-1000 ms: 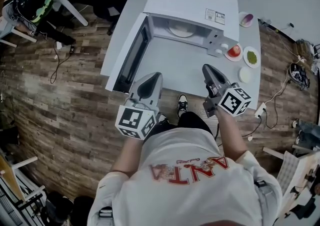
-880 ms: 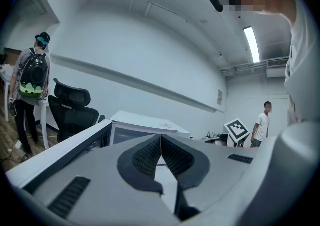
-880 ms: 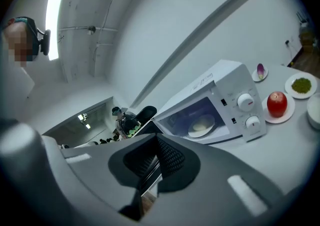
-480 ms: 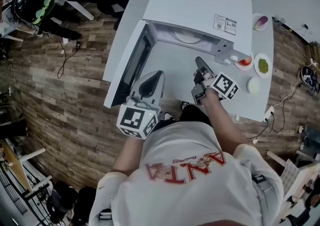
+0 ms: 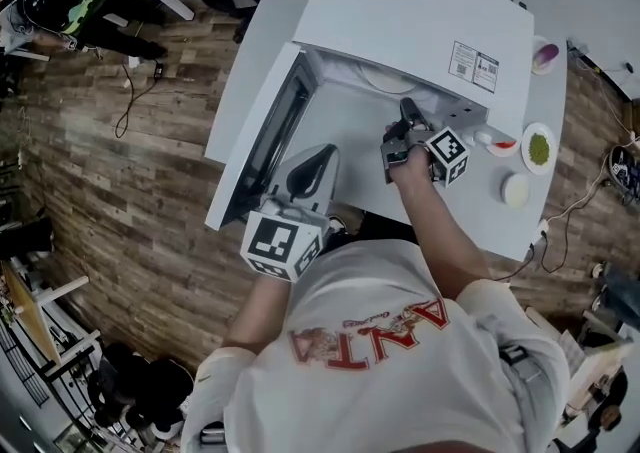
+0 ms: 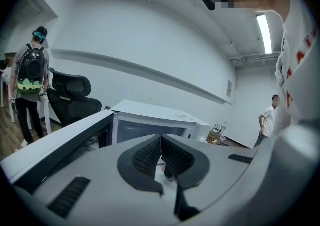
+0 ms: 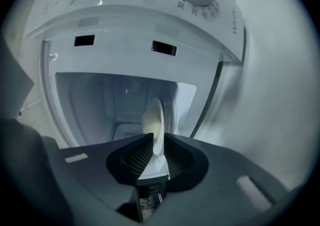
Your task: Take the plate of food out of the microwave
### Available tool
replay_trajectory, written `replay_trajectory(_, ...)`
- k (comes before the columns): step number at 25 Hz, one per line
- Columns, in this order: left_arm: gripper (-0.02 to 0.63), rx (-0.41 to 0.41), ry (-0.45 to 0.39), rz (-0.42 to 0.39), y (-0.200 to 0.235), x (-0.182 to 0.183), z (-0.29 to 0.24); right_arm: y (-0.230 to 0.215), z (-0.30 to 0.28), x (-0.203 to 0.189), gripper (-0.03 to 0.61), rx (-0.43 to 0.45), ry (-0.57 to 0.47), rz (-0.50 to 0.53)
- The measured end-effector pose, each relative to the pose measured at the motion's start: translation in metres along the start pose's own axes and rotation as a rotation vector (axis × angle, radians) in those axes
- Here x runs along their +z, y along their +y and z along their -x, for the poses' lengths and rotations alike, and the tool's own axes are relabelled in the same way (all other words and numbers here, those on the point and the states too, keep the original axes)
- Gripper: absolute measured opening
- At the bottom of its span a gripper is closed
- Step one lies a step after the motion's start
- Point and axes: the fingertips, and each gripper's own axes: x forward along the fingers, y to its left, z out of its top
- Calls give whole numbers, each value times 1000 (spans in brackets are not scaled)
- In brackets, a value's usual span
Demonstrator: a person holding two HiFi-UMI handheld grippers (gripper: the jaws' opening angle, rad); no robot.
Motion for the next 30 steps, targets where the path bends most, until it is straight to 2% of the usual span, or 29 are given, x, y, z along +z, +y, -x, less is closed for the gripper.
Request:
replay_trajectory(5,11,6,6,13,6,-6,-1,-4,-15,6,40,-13,-40,-28)
replay_trajectory(13,11,7,11,31,5,-12,2,-8,-28,8,40,-34,-47,-38)
replay_trajectory(24,11,7,13,40,7,-13,2,-6,-33,9,40,-56,-36,-12)
replay_trajectory(30,11,4,12,38,8,-11,4,-9,-33,6,17,-93,-13,22)
